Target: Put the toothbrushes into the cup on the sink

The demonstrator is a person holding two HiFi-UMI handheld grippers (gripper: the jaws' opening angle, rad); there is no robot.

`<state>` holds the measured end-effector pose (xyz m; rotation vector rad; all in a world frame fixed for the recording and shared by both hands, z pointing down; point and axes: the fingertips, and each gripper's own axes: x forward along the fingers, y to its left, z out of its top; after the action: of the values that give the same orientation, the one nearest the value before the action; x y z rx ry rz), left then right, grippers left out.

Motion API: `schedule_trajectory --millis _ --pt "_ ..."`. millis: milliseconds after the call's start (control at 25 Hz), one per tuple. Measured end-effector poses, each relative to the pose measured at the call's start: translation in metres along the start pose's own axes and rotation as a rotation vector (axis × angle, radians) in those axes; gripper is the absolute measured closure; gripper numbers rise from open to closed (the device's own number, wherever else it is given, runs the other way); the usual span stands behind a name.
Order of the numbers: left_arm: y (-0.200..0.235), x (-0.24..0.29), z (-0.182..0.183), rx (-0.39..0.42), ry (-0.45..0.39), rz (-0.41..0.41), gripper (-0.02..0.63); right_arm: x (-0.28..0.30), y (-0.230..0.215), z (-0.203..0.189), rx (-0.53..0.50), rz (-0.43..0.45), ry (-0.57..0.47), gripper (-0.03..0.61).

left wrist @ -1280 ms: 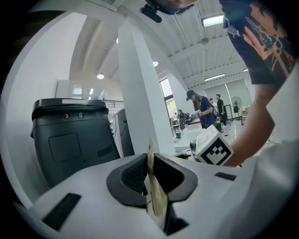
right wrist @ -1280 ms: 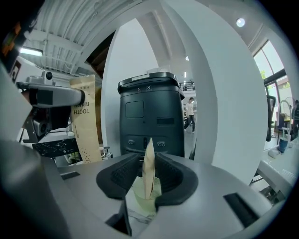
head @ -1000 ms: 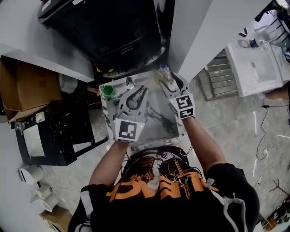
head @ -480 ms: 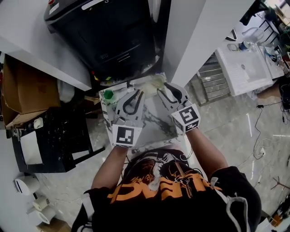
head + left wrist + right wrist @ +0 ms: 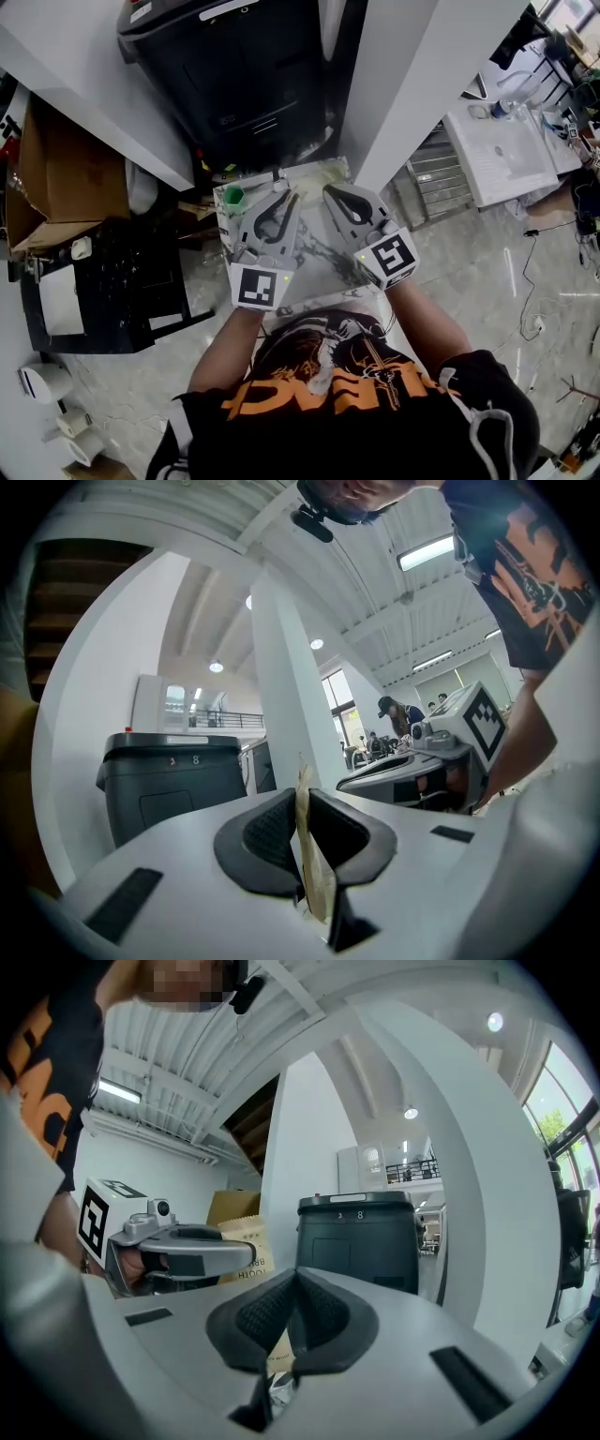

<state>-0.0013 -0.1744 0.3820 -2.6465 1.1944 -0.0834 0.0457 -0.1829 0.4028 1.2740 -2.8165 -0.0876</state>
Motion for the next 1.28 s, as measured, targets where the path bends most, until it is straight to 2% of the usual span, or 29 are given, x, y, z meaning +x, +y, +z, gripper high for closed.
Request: schedule_trajectory --millis 280,400,600,720,920,1280 --pt "0.013 -0.018 -0.002 -0.003 0.006 0.046 0.554 0.005 0.017 0.015 0.012 0.027 -0.045 0.565" --pt "0.021 -0.025 -0.007 -0.006 0.017 0.07 0.554 0.009 0.023 0.012 0.014 0.037 -0.016 0.565" --pt "0.035 -0.035 -0.016 0.005 0.029 0.107 0.554 0.026 0.039 0.013 0.029 0.074 -0.036 0.565" --pt "0.048 -0.042 -0.026 -0.01 0.045 0.141 0.554 0.036 0.049 0.008 0.027 0.103 -0.005 0.565" --pt "0.074 -0.055 -0.044 -0.007 0.079 0.198 0.554 0.065 0.058 0.002 0.059 0.122 -0.028 0.565" --pt "0.133 -0.066 -0.092 -0.022 0.14 0.293 0.554 0.122 0.084 -0.019 0.058 0.206 0.035 0.565"
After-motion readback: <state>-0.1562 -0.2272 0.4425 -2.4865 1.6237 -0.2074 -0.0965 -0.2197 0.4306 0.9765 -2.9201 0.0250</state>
